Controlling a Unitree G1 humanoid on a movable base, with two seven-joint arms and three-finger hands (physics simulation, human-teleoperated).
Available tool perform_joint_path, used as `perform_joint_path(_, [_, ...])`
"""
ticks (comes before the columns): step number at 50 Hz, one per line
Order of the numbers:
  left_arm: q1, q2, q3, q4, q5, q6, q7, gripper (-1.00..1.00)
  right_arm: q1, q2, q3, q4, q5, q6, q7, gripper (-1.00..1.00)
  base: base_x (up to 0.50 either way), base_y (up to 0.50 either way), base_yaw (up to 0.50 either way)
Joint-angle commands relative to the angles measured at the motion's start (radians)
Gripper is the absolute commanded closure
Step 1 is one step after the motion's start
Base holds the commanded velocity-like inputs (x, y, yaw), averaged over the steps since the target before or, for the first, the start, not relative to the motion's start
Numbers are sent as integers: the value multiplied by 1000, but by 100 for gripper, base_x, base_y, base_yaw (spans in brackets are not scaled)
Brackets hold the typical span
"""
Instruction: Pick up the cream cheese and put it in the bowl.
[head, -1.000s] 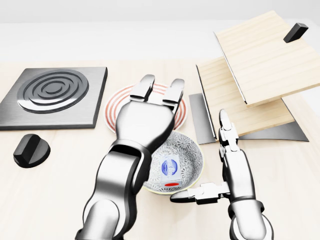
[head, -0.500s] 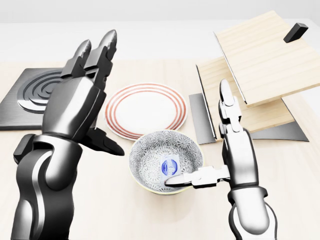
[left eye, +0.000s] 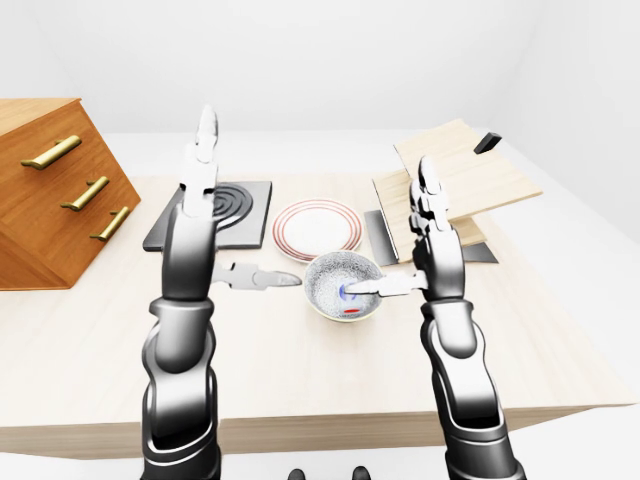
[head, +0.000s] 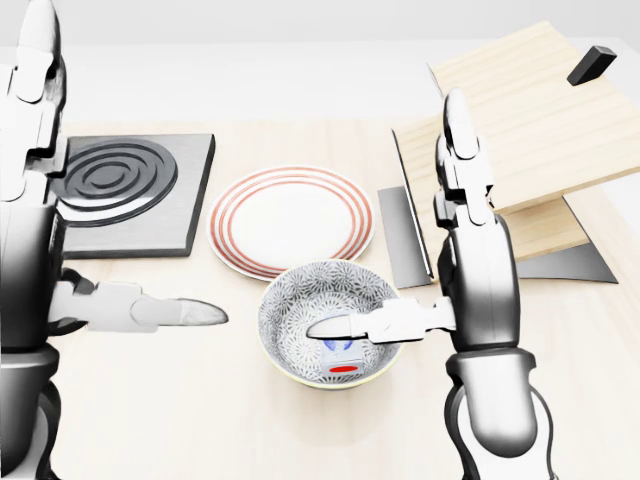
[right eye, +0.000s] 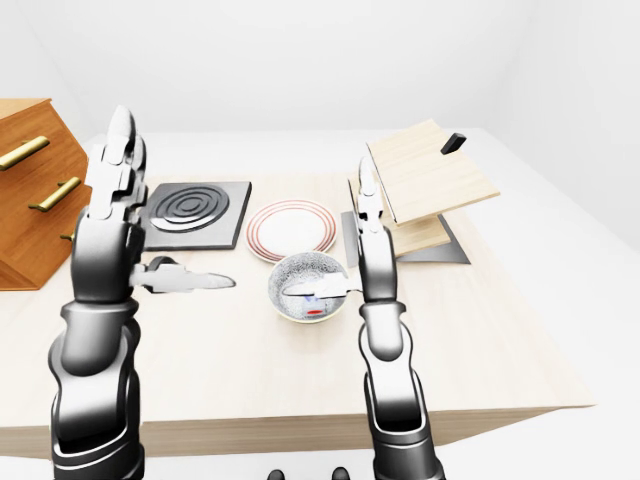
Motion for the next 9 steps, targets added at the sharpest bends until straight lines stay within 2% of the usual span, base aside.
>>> perform_joint_path(1, [145,-17,-23,-166,-142,0,1,-100,-6,9,18,-83,19,0,-16,-100,0,0,0])
perform_joint_path(9, [195,-28,-20,-207,-183,0,3,-100,18,8,29,-172,22,0,-14,-100,0,0,0])
